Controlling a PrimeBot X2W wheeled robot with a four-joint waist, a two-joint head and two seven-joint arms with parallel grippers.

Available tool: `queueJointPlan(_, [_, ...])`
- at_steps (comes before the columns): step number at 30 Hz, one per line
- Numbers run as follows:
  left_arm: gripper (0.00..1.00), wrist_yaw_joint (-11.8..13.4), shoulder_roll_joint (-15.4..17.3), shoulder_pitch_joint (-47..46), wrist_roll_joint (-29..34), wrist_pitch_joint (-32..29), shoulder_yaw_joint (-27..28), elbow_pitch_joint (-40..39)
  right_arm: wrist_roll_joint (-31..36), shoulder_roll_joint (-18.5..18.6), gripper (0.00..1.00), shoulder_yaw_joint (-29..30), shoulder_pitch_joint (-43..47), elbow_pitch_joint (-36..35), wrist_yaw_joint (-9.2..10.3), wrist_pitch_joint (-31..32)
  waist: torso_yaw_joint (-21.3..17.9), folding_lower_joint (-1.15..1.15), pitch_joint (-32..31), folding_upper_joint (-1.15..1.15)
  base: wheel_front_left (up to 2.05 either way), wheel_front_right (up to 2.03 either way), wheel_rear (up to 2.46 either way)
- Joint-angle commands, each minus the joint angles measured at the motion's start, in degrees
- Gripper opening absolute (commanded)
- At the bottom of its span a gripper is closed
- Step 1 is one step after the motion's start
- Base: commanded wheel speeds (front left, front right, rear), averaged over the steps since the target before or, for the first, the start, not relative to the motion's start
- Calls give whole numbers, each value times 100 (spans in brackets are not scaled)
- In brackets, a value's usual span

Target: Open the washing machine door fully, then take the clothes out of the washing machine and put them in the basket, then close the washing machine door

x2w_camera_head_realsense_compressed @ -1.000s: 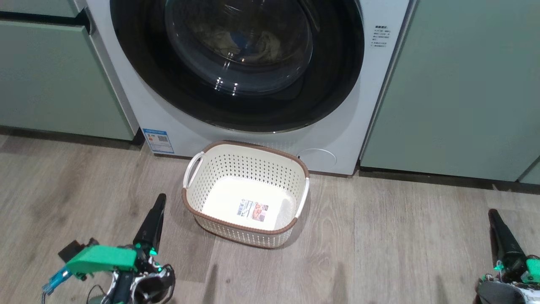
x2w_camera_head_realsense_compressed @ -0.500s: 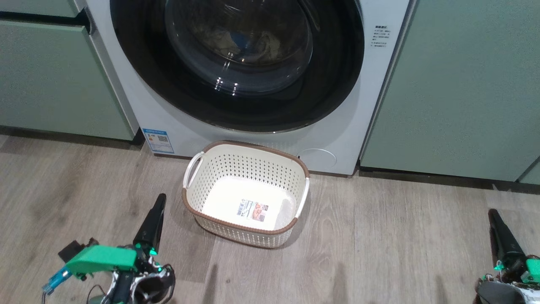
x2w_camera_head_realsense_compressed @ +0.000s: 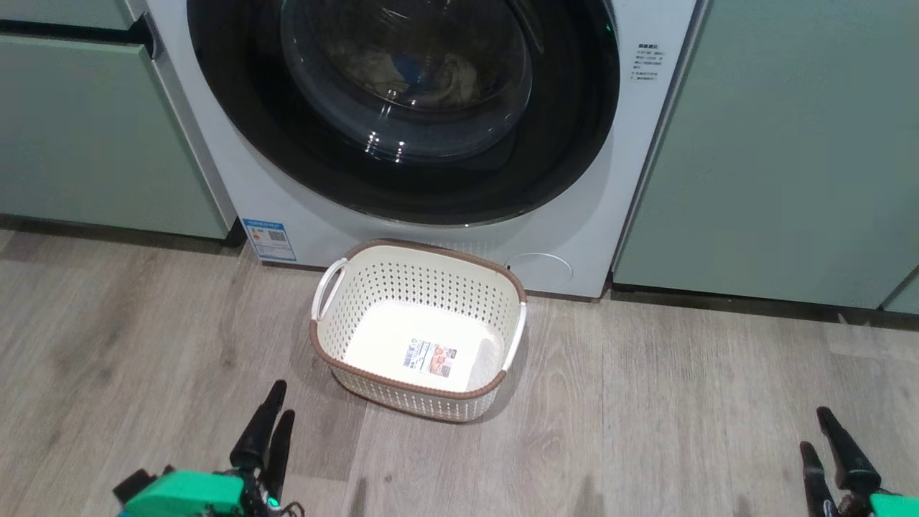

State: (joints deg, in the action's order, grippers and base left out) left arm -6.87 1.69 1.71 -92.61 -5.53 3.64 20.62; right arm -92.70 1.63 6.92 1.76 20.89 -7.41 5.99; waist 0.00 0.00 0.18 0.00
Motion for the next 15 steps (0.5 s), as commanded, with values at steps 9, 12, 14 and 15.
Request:
queueJointPlan(9, [100, -8, 55, -341, 66, 148, -25, -329, 107, 68, 100, -37, -322, -322, -1, -151, -1, 0, 2, 0, 0, 0, 0])
queueJointPlan(12, [100, -9, 59, -358, 81, 190, -44, -367, 128, 75, 100, -50, -336, -355, -1, -186, -1, 0, 2, 0, 0, 0, 0])
queueJointPlan(14, [100, -10, 62, -370, 90, 218, -57, -391, 143, 81, 100, -60, -346, -376, -1, -210, -1, 0, 2, 0, 0, 0, 0])
queueJointPlan(15, [100, -11, 63, -376, 95, 232, -63, -402, 150, 84, 100, -65, -351, -386, -1, -221, -1, 0, 3, 0, 0, 0, 0])
